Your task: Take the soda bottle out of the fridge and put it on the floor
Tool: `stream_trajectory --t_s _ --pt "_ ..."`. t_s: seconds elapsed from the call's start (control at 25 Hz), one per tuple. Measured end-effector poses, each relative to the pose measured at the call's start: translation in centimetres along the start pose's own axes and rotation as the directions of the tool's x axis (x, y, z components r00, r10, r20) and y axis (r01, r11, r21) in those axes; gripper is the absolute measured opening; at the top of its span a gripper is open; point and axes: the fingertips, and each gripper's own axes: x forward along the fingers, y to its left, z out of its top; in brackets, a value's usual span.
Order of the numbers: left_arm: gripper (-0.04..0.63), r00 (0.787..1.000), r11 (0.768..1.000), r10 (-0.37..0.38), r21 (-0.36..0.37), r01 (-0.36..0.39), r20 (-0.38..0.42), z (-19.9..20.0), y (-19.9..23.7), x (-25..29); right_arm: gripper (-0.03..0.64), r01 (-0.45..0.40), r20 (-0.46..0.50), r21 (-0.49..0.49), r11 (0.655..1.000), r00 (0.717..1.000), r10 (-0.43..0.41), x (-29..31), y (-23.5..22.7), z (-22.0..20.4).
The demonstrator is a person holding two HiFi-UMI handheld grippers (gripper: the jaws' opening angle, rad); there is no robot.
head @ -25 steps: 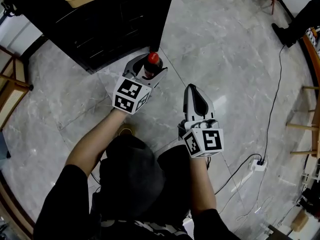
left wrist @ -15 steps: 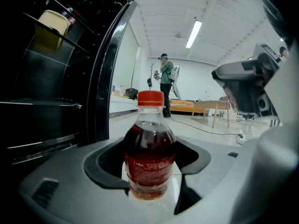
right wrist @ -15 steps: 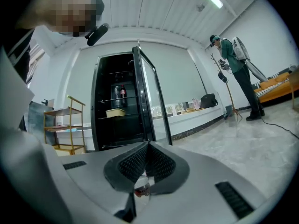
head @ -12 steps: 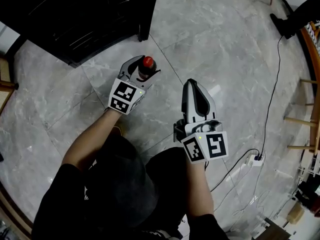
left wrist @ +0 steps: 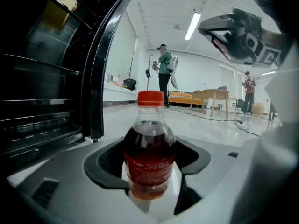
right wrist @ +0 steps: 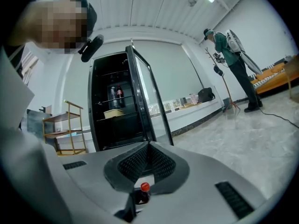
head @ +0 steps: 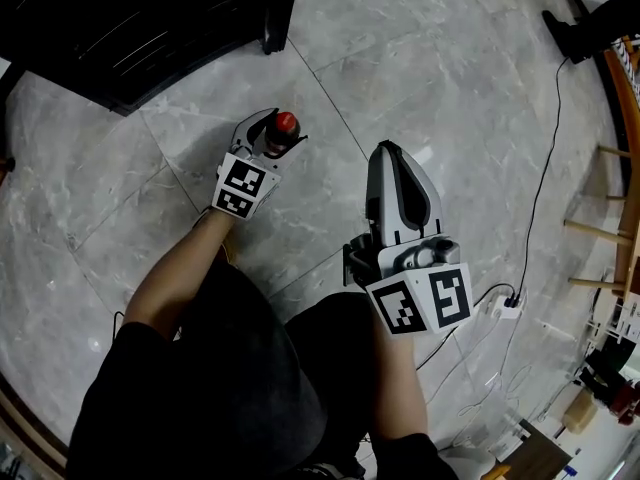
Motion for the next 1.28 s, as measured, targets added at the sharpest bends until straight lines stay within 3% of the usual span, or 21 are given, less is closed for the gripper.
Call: stream_trajectory --t_s 0.28,0.84,1.08,1.28 --pt "0.307 1.0 1.0 0.006 -0.006 -0.006 -0.022 -3.2 -0.1 0.4 0.023 -0.007 -0.008 0.003 1.0 1.0 0.007 0.1 0.0 -0.2" --pt "0.307 1.0 0.999 0.009 0.045 -0.008 -0.028 -3.5 -1.0 0.0 0.021 -0.02 -0.026 0.005 1.0 0.999 0.021 0.2 0.0 -0.6" --pt "0.308 0.999 1.0 0.015 0.003 -0.015 -0.029 -3.5 -0.8 0.1 0.023 -0.019 -0.02 -0.002 1.0 1.0 0.019 -0.1 0.2 -0.3" --pt "0.396 1.0 1.0 0.008 -0.022 -0.008 -0.019 -3.0 -1.2 0.3 0.023 -0.008 -0.014 -0.003 1.0 1.0 0.008 -0.4 0.2 0.0"
